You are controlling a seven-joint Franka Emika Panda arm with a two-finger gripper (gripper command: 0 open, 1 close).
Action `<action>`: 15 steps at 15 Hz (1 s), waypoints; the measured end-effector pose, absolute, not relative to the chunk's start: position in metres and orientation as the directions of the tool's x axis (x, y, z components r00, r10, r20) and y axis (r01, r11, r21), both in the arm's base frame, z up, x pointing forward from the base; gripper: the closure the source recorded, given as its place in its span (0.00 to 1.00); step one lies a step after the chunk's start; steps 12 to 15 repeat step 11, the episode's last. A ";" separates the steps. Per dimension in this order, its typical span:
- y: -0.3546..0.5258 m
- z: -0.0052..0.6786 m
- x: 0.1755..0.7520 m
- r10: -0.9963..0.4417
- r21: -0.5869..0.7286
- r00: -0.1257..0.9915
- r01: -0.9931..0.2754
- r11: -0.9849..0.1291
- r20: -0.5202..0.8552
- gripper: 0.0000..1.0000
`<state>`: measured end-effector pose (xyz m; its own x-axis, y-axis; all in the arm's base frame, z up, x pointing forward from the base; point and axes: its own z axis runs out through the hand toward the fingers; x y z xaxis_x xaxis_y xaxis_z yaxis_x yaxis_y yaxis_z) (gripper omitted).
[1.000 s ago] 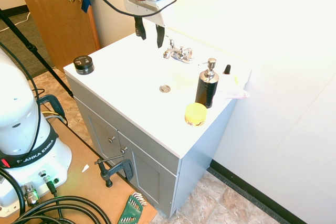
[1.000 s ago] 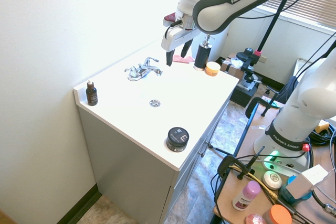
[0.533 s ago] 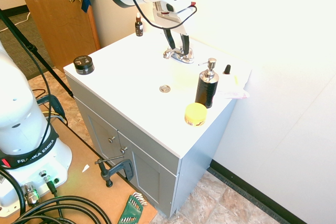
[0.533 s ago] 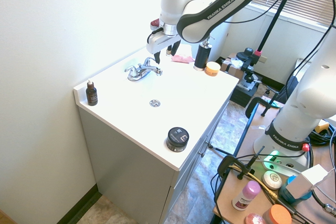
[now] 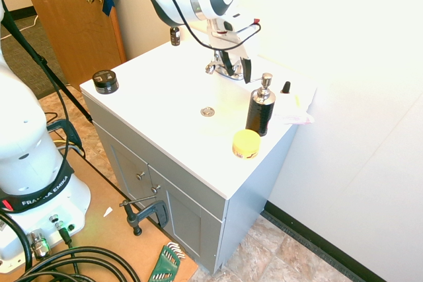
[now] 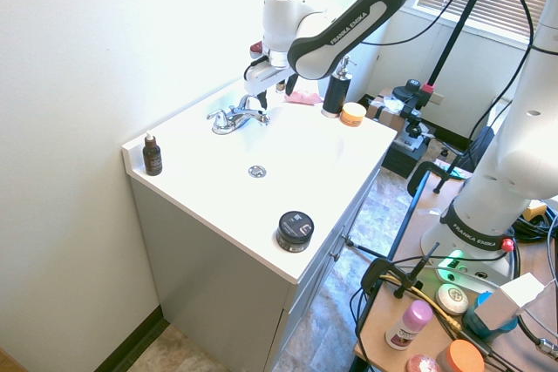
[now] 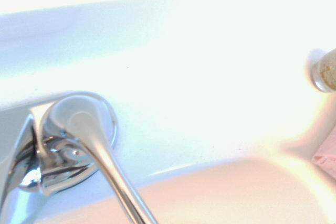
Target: Turn off the cold water
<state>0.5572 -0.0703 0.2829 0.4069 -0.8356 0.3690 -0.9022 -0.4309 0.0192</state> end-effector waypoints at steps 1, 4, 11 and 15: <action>-0.075 0.281 0.560 -0.833 0.020 0.403 -0.903 -0.428 0.379 0.00; -0.087 0.279 0.579 -0.825 0.000 0.370 -0.913 -0.409 0.426 0.00; -0.081 0.283 0.567 -0.839 0.008 0.409 -0.900 -0.435 0.358 0.00; -0.081 0.283 0.567 -0.839 0.008 0.409 -0.900 -0.435 0.358 0.00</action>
